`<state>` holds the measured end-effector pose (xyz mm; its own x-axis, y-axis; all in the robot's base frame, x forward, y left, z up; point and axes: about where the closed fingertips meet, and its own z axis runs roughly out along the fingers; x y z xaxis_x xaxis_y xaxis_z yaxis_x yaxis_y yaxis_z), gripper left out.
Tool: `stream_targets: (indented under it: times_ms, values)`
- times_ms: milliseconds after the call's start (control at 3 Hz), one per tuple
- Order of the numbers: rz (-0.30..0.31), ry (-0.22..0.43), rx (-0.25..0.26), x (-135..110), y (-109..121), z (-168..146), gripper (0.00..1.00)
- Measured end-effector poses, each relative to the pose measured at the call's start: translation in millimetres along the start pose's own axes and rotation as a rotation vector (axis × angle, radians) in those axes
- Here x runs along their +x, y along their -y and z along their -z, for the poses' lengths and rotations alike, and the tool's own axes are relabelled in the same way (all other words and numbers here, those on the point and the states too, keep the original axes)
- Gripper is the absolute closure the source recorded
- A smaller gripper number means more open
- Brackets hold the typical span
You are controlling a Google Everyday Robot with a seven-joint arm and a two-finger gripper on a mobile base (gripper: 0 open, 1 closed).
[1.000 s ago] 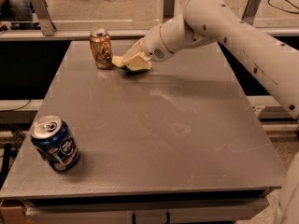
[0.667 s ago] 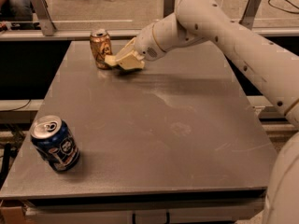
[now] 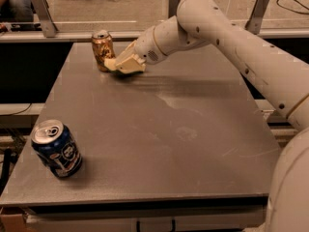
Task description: Move sponge near orange can
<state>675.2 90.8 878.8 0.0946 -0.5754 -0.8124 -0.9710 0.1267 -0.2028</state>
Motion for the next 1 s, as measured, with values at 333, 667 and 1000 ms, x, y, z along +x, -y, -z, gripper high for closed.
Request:
stream_targets:
  times_ms: [333,667,1000]
  values:
    - [-0.004,0.000,-0.004,1.6,-1.2,-2.1,0.13]
    - [-0.010,0.000,-0.005,3.4,-1.9,-0.6,0.00]
    - [-0.046,-0.016,0.043,19.7,7.2,31.4,0.00]
